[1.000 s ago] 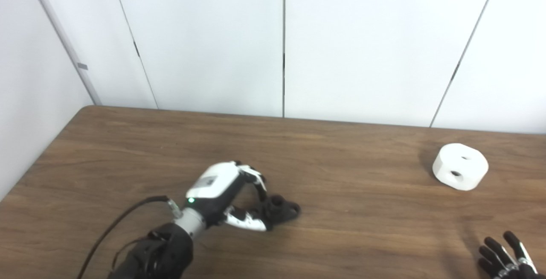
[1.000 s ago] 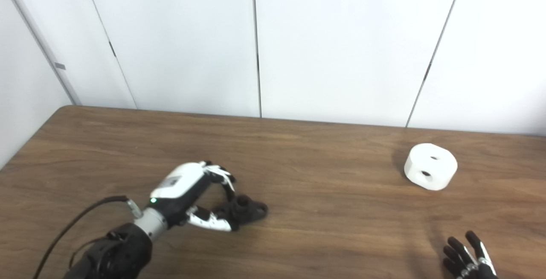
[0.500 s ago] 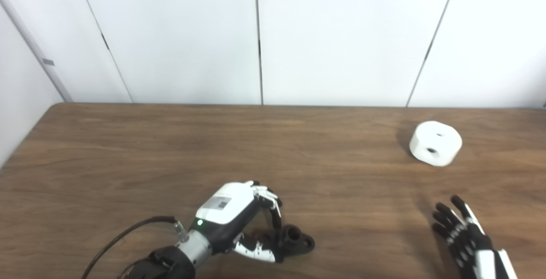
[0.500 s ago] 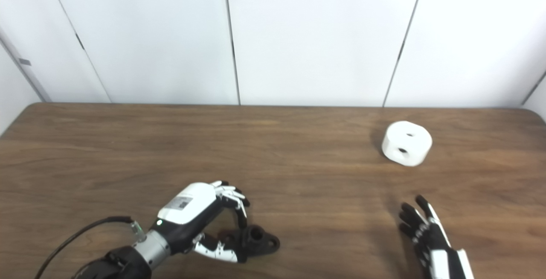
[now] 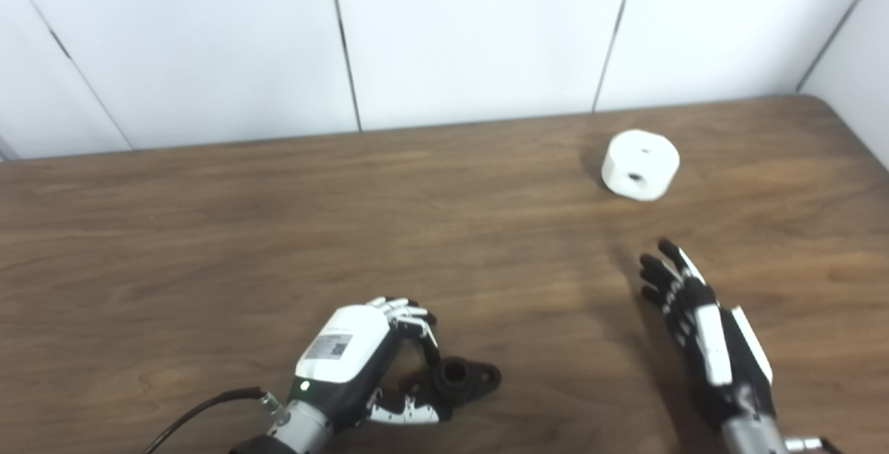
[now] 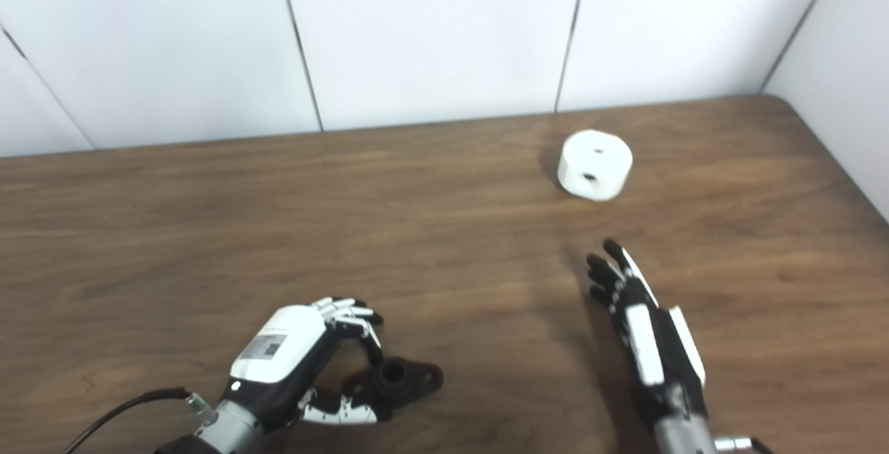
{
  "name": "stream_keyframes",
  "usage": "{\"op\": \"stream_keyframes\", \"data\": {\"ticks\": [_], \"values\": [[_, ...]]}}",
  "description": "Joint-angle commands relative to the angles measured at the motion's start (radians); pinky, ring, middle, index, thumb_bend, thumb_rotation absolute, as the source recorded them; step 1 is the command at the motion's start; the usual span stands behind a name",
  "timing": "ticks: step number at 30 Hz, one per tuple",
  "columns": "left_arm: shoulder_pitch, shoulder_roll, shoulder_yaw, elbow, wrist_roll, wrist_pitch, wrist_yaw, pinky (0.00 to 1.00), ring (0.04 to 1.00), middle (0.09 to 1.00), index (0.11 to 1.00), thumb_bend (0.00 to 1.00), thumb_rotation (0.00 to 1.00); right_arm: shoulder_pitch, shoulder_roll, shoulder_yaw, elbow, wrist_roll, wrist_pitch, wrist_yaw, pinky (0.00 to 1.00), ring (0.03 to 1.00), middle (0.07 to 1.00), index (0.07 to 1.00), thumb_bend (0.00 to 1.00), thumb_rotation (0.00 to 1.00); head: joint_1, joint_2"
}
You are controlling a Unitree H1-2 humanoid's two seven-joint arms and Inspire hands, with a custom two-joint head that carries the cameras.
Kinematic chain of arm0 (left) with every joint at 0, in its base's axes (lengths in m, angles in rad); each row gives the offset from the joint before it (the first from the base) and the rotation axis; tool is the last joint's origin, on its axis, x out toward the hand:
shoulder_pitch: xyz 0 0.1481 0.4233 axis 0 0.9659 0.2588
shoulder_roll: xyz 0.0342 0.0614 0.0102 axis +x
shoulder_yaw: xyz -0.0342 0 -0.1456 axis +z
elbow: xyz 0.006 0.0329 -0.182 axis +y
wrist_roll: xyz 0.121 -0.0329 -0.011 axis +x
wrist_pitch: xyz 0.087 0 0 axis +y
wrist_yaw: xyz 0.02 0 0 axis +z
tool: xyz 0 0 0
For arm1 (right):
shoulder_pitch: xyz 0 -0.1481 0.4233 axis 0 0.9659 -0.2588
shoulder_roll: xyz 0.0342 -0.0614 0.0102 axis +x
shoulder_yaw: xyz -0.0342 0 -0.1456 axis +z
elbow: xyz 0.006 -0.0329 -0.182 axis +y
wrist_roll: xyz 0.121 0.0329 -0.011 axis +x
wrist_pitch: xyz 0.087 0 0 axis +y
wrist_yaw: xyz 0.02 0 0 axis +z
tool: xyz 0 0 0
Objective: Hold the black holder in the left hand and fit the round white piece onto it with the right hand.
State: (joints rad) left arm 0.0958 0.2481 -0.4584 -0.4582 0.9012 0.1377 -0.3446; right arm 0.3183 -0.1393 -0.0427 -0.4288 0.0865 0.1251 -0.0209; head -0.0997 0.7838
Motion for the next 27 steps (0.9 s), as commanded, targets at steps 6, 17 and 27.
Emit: {"op": "stream_keyframes", "data": {"ticks": [6,17,27], "values": [[0.051,-0.011,-0.024,0.047,0.026,-0.044,0.041,0.89,0.856,0.788,0.487,0.52,0.05,-0.011,-0.003,-0.05,-0.081,0.025,0.052,0.0,0.87,0.9,0.895,0.924,0.66,1.0,-0.003,0.019],[0.059,-0.018,-0.012,0.071,0.038,-0.04,0.047,0.89,0.859,0.79,0.487,0.52,0.05,-0.083,-0.056,-0.108,-0.147,-0.046,0.152,-0.004,0.91,0.934,0.91,0.916,0.66,0.74,-0.043,0.011],[0.085,0.011,0.019,0.079,-0.006,-0.059,0.047,0.9,0.868,0.798,0.487,0.52,0.05,-0.197,-0.139,-0.049,-0.167,-0.39,0.238,0.019,0.93,0.948,0.957,0.958,0.66,0.67,-0.167,-0.023]]}}
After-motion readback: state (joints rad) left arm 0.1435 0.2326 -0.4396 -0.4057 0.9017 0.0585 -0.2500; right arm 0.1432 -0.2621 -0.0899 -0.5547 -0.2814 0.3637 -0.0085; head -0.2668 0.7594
